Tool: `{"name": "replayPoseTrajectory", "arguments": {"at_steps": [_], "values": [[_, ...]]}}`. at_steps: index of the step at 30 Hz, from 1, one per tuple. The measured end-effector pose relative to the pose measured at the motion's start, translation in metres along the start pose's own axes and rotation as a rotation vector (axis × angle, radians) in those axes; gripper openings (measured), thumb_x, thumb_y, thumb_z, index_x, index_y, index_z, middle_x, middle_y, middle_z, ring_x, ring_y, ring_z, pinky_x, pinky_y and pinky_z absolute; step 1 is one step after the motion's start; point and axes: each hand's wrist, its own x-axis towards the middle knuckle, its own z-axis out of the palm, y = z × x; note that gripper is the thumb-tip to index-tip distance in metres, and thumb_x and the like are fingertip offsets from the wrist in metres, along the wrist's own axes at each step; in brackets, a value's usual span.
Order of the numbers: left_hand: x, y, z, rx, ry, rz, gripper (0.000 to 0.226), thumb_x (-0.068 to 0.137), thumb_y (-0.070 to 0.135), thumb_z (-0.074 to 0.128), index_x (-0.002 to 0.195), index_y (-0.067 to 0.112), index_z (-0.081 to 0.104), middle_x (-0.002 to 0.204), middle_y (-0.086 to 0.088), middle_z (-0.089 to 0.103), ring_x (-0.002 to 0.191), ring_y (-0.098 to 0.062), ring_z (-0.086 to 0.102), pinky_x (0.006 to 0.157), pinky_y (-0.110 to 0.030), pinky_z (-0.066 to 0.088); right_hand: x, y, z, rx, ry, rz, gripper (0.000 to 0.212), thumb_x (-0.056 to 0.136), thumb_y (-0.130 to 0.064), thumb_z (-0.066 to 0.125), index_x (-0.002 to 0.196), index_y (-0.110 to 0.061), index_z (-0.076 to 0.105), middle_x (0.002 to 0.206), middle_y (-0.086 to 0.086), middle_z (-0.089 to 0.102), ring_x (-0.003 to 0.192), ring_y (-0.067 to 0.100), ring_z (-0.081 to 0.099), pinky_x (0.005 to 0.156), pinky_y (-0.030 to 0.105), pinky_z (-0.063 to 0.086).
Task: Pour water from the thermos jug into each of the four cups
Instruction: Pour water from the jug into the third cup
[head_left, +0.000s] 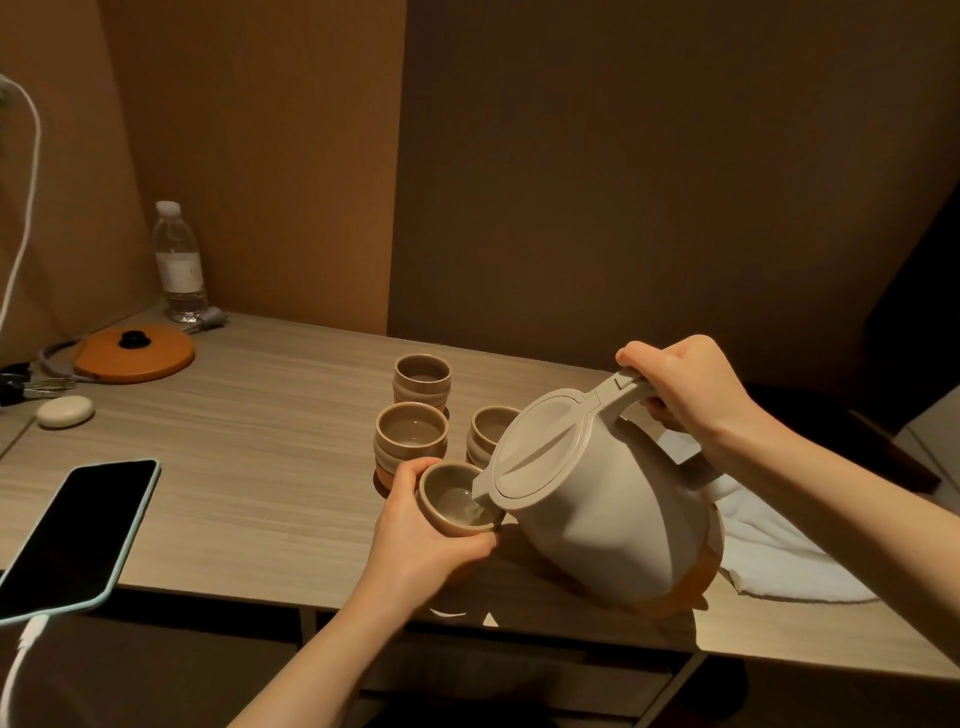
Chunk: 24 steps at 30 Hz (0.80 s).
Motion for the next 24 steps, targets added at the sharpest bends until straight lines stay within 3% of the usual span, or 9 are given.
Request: {"name": "replayPoseTrajectory", "arguments": {"at_steps": [6, 18, 24], "values": [[-0.001, 0.004, 0.002, 0.013, 0.002, 0.0, 0.086, 0.051, 0.016, 0.092, 0.123, 0.026, 0.045, 0.11, 0.013, 0.055, 0.103, -0.003, 0.054, 0.069, -0.006, 0.044, 0.001, 0.004, -0.002, 0.018, 0.002, -0.002, 0.045, 0.084, -0.026, 0.059, 0.057, 0.01, 0.061, 0.046, 0.012, 0.049, 0.042, 0.016, 0.044, 0.053, 0.029, 0.039], [0.002, 0.014, 0.003, -0.034, 0.02, -0.008, 0.086, 0.05, 0.018, 0.093, 0.12, 0.029, 0.045, 0.11, 0.015, 0.056, 0.104, -0.003, 0.055, 0.074, -0.009, 0.042, -0.004, 0.013, -0.012, 0.23, 0.079, 0.119, 0.04, 0.084, -0.021, 0.059, 0.048, -0.006, 0.05, 0.054, 0.01, 0.045, 0.052, 0.02, 0.04, 0.052, 0.03, 0.032], [0.005, 0.021, 0.003, -0.028, 0.038, 0.005, 0.086, 0.05, 0.018, 0.093, 0.12, 0.03, 0.045, 0.109, 0.018, 0.054, 0.104, 0.0, 0.053, 0.074, -0.01, 0.041, -0.005, 0.023, -0.016, 0.349, 0.126, 0.169, 0.04, 0.085, -0.022, 0.06, 0.048, -0.009, 0.052, 0.044, 0.002, 0.046, 0.05, 0.015, 0.041, 0.049, 0.026, 0.031]]}}
